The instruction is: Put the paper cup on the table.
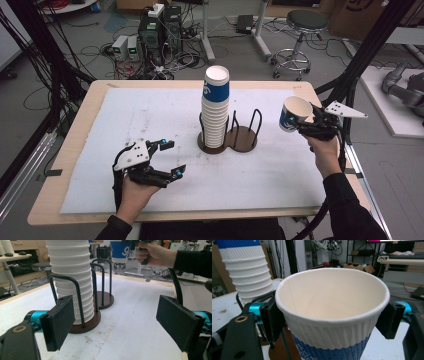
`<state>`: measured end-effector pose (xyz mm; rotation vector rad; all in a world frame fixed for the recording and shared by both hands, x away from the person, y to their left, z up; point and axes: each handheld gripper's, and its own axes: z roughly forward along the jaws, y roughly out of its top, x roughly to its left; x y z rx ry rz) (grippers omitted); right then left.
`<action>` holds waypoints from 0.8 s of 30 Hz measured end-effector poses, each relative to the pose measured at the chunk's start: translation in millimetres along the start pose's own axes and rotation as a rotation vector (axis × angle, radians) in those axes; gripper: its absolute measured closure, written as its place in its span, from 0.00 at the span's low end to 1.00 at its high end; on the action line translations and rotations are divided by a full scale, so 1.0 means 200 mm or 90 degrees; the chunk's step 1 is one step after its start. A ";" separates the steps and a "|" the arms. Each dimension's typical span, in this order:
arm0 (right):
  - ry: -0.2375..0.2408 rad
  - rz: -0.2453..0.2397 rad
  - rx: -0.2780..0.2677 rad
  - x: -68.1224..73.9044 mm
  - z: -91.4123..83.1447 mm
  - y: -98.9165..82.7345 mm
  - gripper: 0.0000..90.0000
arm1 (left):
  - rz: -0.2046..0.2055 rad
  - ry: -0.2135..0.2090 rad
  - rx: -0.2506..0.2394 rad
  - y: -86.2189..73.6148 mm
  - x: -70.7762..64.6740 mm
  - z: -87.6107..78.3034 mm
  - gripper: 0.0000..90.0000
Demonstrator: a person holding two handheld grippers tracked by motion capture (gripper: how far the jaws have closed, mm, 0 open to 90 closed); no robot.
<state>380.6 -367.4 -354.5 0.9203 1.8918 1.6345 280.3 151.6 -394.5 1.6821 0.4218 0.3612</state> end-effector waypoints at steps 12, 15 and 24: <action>-0.030 0.024 0.018 -0.04 0.04 -0.13 0.25 | 0.002 0.000 0.005 0.00 0.00 0.01 0.17; -0.036 0.033 0.024 -0.05 0.05 -0.16 0.25 | 0.003 -0.001 0.007 0.00 0.00 0.01 0.17; -0.057 0.055 0.035 -0.07 0.09 -0.23 0.26 | 0.002 -0.004 0.009 -0.01 0.00 0.03 0.17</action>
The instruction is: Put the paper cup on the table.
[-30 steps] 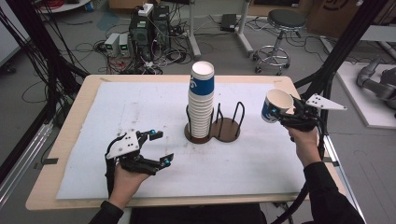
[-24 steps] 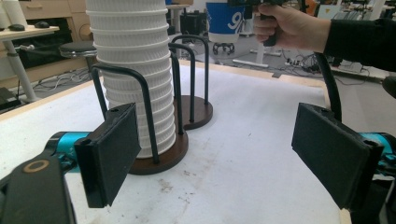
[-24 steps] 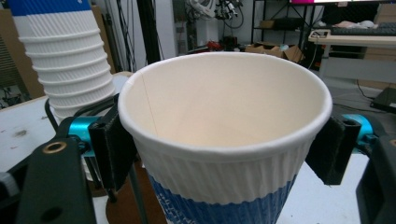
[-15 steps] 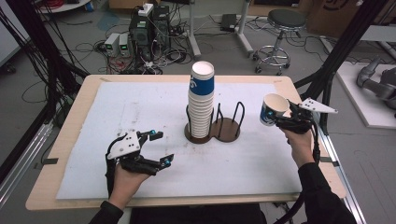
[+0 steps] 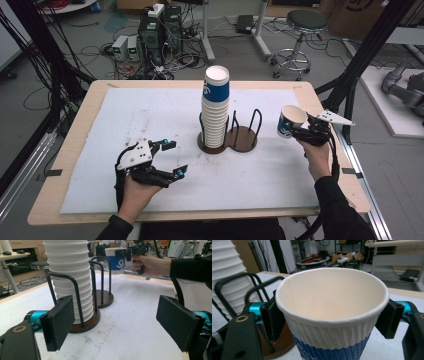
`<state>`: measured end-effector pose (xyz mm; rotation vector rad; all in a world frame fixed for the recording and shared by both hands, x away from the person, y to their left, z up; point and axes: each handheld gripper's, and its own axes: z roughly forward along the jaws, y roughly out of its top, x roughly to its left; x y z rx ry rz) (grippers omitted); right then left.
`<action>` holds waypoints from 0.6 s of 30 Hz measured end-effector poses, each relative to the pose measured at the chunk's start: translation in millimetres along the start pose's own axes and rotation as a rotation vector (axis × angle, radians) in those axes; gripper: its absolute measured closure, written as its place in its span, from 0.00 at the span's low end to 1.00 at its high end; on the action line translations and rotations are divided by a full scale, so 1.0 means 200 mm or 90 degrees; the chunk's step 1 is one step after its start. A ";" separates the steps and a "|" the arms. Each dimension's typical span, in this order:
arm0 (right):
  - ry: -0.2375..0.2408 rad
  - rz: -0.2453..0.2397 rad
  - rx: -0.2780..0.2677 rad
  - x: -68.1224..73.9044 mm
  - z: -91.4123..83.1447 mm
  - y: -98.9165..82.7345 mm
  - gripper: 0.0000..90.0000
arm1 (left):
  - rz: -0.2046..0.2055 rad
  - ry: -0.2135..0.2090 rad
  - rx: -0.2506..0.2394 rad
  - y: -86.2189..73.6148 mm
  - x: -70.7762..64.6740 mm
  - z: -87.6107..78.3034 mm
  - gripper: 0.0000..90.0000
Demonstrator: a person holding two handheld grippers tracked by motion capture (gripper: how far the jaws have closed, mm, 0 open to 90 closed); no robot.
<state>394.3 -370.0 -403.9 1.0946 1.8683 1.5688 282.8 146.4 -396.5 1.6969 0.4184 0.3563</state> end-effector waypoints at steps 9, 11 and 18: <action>-0.032 0.005 -0.006 -0.03 0.06 -0.06 0.26 | 0.002 -0.001 0.004 0.00 0.00 0.00 0.17; -0.043 0.004 0.003 -0.04 0.07 -0.07 0.26 | 0.002 0.000 0.004 -0.01 0.00 0.00 0.17; -0.069 -0.005 0.009 -0.05 0.11 -0.09 0.26 | 0.002 -0.002 0.006 -0.01 0.00 0.00 0.17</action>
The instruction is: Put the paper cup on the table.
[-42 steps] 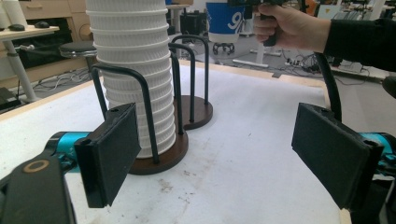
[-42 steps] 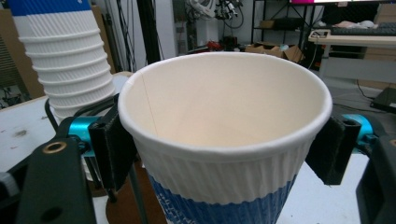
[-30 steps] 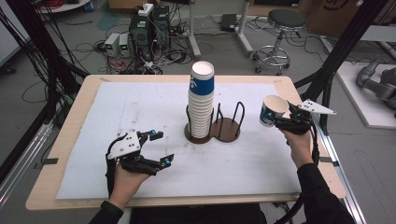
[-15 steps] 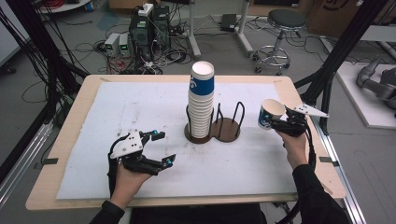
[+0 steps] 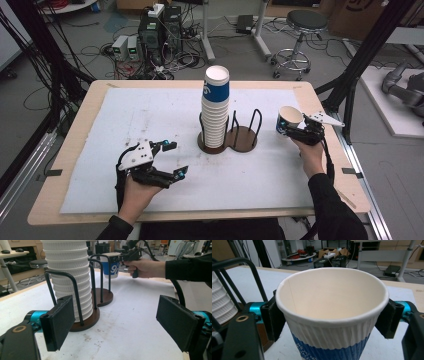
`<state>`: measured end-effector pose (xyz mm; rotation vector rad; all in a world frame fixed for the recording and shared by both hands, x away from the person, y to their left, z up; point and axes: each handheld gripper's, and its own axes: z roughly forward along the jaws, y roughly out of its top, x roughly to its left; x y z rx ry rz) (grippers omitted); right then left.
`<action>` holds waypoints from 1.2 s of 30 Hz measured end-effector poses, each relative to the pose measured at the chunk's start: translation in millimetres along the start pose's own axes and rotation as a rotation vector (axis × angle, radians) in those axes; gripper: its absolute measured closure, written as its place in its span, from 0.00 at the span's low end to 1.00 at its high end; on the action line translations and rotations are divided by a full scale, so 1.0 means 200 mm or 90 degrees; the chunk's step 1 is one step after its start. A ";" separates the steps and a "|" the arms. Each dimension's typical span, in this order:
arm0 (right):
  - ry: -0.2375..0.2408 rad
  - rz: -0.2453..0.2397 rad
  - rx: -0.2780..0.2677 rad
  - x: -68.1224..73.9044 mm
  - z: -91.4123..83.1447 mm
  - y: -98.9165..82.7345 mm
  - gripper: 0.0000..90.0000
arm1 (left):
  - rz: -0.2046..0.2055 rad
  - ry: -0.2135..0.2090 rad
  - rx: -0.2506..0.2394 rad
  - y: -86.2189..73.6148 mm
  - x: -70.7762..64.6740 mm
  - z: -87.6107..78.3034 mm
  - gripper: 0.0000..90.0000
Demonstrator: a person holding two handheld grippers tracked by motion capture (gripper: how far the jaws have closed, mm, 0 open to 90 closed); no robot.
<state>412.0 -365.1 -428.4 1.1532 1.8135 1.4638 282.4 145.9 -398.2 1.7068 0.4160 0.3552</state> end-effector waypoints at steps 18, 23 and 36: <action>-0.032 0.009 0.035 -0.03 0.06 -0.05 0.24 | 0.000 0.002 0.004 -0.01 0.00 0.00 0.17; -0.034 0.008 0.051 -0.02 0.05 -0.04 0.22 | -0.002 0.000 0.005 -0.01 0.00 0.01 0.17; -0.050 0.003 0.060 0.00 0.03 -0.06 0.21 | 0.001 0.002 0.009 -0.01 0.00 0.01 0.17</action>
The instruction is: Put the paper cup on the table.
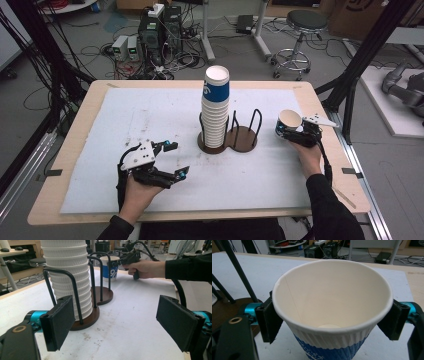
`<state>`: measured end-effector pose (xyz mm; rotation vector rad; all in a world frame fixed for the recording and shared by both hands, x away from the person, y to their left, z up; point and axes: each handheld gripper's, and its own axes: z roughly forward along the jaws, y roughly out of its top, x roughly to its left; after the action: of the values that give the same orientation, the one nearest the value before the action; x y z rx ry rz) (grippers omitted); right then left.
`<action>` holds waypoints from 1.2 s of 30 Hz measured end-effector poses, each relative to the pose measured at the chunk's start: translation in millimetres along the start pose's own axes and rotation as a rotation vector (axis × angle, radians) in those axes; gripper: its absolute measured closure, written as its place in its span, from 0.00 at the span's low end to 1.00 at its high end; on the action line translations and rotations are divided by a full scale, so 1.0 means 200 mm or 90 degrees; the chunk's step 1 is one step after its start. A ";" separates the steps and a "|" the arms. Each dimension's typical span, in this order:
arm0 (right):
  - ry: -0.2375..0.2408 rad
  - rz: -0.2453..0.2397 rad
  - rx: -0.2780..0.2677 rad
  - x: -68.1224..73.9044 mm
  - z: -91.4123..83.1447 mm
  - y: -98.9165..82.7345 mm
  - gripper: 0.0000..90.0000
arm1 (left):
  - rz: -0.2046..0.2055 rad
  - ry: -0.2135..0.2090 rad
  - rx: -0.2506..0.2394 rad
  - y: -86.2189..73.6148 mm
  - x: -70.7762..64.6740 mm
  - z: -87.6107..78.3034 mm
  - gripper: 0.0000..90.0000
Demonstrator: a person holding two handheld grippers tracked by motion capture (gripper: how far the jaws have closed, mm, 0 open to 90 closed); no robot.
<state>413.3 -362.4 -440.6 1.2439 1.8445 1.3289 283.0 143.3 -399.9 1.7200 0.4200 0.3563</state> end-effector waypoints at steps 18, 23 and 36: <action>-0.009 -0.009 0.013 0.00 0.00 0.00 0.17 | 0.001 -0.003 0.005 0.00 0.00 0.01 0.17; -0.007 -0.004 0.017 0.00 0.00 0.00 0.15 | 0.001 -0.003 0.007 0.00 0.00 0.01 0.17; -0.030 -0.018 0.033 0.01 -0.02 0.01 0.15 | 0.003 -0.006 0.010 0.00 0.00 0.02 0.17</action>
<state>408.7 -361.9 -436.9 1.2602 1.8672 1.2342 284.0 140.4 -400.9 1.7377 0.4129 0.3479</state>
